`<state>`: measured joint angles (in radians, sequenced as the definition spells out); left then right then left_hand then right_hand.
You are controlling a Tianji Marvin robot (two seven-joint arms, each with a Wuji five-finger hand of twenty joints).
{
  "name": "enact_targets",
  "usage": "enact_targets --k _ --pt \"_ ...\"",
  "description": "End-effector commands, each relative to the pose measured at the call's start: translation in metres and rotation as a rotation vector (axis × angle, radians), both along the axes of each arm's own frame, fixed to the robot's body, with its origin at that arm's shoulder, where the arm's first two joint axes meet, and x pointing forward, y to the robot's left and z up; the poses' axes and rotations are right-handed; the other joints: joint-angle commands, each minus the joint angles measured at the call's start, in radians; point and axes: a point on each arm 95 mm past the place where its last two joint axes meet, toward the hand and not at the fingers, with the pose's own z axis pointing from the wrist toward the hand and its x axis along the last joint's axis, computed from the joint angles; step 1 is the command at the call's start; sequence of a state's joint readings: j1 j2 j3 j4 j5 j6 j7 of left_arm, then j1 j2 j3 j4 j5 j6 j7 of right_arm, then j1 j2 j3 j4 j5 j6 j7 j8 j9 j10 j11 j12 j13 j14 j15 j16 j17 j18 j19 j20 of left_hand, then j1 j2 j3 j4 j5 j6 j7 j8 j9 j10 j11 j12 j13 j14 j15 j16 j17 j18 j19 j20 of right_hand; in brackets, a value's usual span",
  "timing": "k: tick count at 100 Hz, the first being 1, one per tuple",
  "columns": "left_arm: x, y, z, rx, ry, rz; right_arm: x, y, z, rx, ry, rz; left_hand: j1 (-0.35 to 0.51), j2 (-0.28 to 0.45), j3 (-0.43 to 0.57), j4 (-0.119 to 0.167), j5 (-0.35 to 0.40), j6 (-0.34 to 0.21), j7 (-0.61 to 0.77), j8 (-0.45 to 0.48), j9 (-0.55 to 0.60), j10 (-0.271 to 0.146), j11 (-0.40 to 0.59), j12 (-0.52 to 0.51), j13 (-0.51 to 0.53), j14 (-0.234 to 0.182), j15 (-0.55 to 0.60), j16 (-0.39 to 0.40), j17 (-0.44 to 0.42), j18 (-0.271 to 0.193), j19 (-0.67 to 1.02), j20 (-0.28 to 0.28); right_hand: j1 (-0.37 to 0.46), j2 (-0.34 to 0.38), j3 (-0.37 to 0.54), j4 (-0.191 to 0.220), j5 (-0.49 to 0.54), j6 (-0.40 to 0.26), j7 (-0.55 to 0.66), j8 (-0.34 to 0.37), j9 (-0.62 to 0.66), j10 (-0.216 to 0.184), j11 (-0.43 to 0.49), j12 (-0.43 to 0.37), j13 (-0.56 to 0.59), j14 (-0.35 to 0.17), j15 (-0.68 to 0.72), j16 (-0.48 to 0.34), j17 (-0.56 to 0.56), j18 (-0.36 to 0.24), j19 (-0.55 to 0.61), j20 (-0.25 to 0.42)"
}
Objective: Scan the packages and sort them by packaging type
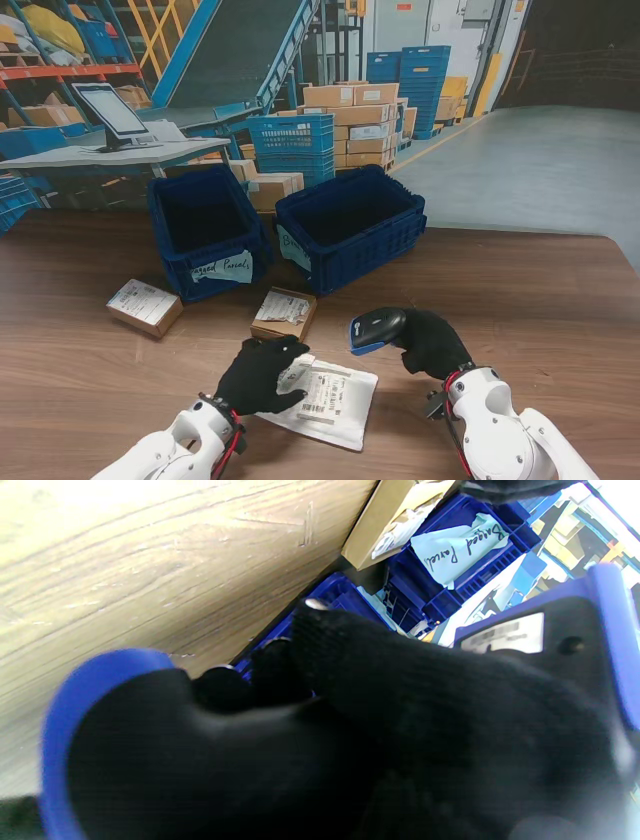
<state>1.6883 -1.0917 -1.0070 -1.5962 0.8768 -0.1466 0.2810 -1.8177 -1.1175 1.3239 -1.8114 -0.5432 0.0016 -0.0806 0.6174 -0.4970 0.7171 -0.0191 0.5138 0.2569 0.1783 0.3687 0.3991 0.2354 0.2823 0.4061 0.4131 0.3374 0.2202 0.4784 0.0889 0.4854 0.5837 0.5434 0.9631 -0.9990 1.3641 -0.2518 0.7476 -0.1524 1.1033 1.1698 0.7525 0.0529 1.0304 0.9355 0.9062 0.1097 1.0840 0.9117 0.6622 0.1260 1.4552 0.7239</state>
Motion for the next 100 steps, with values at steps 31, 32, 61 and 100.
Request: enact_targets --k 31,32,61,100 --pt "-0.011 0.023 0.008 0.024 0.087 -0.021 -0.001 0.005 0.000 0.005 0.003 0.020 -0.058 0.065 -0.101 -0.008 -0.052 0.024 -0.077 -0.022 -0.093 0.022 -0.063 -0.052 -0.126 0.029 -0.086 -0.103 -0.058 -0.031 -0.150 -0.053 0.097 0.070 0.110 0.000 0.033 -0.034 0.088 0.014 0.010 -0.003 0.003 0.003 0.020 0.029 0.016 -0.002 0.014 -0.046 0.055 0.028" --pt "-0.011 0.024 0.008 0.027 0.092 -0.024 -0.002 0.005 0.000 0.005 0.003 0.020 -0.059 0.070 -0.104 -0.008 -0.052 0.023 -0.078 -0.022 -0.093 0.020 -0.064 -0.053 -0.126 0.029 -0.087 -0.104 -0.057 -0.031 -0.152 -0.054 0.096 0.070 0.110 0.000 0.033 -0.034 0.088 0.014 0.010 -0.003 0.003 0.003 0.021 0.029 0.017 -0.002 0.014 -0.046 0.055 0.028" --pt "-0.017 0.050 -0.003 0.096 0.184 -0.034 -0.001 0.007 0.002 0.004 0.004 0.025 -0.051 0.108 -0.157 0.001 -0.107 0.040 -0.106 -0.026 -0.160 0.040 -0.110 -0.073 -0.198 0.032 -0.111 -0.131 -0.078 -0.046 -0.195 -0.059 0.097 0.069 0.111 -0.001 0.033 -0.034 0.088 0.014 0.010 -0.003 0.003 0.003 0.021 0.030 0.017 -0.001 0.014 -0.046 0.055 0.028" --pt "-0.006 0.051 -0.008 0.233 0.209 -0.065 -0.001 0.009 0.003 0.008 0.006 0.041 -0.049 0.098 -0.207 -0.004 -0.253 0.063 -0.170 -0.064 -0.304 0.061 -0.270 -0.136 -0.311 0.018 -0.153 -0.195 -0.103 -0.068 -0.258 -0.065 0.097 0.068 0.111 -0.001 0.036 -0.036 0.087 0.014 0.013 -0.003 0.001 0.003 0.020 0.030 0.017 -0.001 0.014 -0.046 0.055 0.028"
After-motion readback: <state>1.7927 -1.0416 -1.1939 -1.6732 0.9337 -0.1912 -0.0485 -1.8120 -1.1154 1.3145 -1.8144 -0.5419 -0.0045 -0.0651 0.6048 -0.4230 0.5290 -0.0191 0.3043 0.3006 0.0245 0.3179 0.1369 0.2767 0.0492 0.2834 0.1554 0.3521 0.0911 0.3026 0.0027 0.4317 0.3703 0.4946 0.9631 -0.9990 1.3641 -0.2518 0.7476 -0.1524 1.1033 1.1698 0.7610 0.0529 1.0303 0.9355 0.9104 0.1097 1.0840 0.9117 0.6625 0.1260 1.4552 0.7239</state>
